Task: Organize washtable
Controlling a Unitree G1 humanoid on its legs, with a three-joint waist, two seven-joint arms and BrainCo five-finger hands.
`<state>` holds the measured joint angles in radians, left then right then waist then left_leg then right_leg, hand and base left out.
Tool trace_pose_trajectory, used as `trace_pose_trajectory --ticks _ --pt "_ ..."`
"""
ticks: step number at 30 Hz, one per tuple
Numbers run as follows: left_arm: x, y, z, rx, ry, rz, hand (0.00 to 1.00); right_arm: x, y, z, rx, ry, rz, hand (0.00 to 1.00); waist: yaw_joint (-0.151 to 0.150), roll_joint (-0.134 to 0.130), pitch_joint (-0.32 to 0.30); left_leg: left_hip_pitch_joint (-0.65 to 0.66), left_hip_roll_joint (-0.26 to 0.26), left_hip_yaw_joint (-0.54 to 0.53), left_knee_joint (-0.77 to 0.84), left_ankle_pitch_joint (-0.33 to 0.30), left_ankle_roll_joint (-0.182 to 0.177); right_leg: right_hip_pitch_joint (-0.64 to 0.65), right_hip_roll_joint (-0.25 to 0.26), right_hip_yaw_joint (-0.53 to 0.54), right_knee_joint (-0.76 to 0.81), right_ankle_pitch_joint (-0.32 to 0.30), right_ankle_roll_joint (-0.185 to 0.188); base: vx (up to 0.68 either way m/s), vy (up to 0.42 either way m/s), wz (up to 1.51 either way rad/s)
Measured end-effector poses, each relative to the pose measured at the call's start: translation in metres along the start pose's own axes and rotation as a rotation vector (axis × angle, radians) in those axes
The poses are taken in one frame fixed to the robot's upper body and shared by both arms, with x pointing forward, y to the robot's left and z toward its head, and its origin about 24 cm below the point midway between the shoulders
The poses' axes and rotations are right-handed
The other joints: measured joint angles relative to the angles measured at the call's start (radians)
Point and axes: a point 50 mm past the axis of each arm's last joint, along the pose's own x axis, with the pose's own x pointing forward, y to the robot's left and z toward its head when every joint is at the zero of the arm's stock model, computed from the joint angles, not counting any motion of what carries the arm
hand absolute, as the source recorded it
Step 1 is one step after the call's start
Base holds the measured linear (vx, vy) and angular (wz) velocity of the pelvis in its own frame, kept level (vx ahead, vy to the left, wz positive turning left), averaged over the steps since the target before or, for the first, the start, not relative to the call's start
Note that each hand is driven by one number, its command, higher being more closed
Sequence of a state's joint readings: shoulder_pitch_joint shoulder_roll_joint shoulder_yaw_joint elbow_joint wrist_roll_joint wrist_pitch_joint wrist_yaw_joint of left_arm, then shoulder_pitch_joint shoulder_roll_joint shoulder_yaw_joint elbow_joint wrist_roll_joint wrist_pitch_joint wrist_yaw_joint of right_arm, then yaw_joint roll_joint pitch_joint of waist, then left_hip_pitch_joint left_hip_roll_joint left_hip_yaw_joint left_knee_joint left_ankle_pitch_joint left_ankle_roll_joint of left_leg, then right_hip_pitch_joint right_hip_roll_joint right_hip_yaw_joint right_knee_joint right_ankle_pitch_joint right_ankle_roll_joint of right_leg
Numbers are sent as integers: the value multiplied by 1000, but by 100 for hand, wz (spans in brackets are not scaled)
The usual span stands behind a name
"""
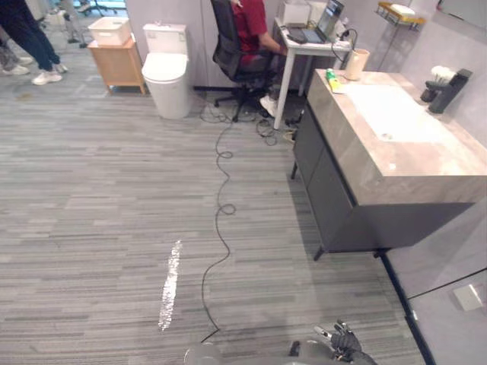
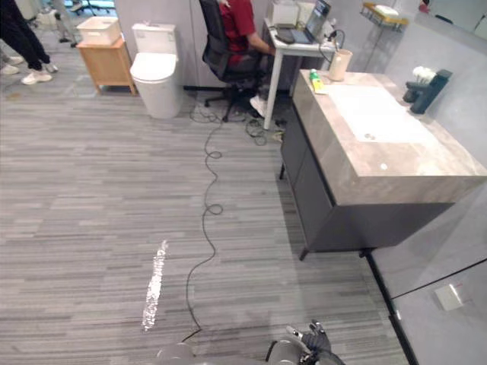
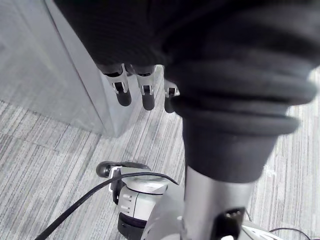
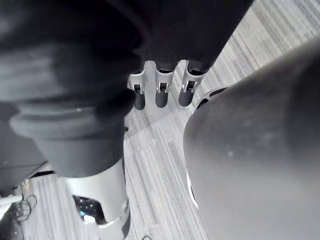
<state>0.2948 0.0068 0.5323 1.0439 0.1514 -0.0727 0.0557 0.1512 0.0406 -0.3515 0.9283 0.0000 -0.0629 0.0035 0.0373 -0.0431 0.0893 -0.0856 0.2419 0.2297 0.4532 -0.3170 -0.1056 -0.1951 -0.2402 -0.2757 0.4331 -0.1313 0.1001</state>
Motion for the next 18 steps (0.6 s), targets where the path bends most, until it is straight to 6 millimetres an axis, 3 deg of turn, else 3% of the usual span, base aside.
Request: trace_pose_trajectory --ticks 2,4,6,7,8,9,11,14,15,17,18 --pt "-2 -6 -8 7 34 -15 0 0 -6 -1 -22 9 -13 0 6 32 -28 51 36 -8 -94 38 -49 29 59 -32 -26 -29 -26 243 -271 1" --pt "-2 -7 -10 -13 46 -9 0 0 -8 -1 -27 9 -17 0 3 43 -35 85 58 -7 -148 74 -80 35 86 -42 -14 -63 -41 250 -261 1" --pt "-2 -4 -10 -19 46 -3 0 0 -10 -3 -16 18 -27 0 7 49 -41 70 95 -25 -90 82 -88 44 119 -55 -10 -90 -56 269 -251 0" --pt "-2 -2 -11 -40 48 -1 0 0 -10 -4 -11 23 -28 0 7 51 -41 32 114 -52 -3 85 -81 58 131 -59 -11 -101 -63 250 -205 -2" --pt "-1 -2 -6 -51 35 -1 0 0 -9 -6 -6 35 -26 0 7 39 -36 -47 139 -100 183 118 -25 93 145 -64 -21 -109 -71 268 -186 -4" --pt "-1 -2 -5 -50 31 0 0 0 -9 -7 -7 42 -26 0 8 32 -32 -89 143 -120 284 121 -3 118 149 -62 -32 -110 -74 205 -89 -8" --pt "-2 -7 -7 -55 35 -10 0 0 -8 -8 -11 51 -22 0 11 33 -31 -138 126 -117 388 86 14 158 149 -53 -53 -110 -74 159 46 -18" --pt "-2 -6 -6 -49 28 0 0 0 -4 -10 -28 61 -10 0 11 28 -33 -138 90 -85 309 47 11 168 140 -47 -50 -105 -64 118 151 -8" --pt "0 3 -1 -37 13 22 0 0 2 -13 -25 73 3 0 3 -7 -44 -102 38 -79 204 42 7 163 122 -44 -79 -84 -41 108 142 19" --pt "1 7 2 3 2 21 0 -1 8 -19 -26 101 21 0 10 -37 -53 -58 -5 -55 83 42 7 157 105 -35 -128 -45 -37 84 139 15" --pt "0 6 0 8 10 18 0 -1 9 -19 -23 101 22 0 8 -38 -53 -38 -20 -43 37 42 7 158 96 -31 -134 -32 -37 68 191 8"
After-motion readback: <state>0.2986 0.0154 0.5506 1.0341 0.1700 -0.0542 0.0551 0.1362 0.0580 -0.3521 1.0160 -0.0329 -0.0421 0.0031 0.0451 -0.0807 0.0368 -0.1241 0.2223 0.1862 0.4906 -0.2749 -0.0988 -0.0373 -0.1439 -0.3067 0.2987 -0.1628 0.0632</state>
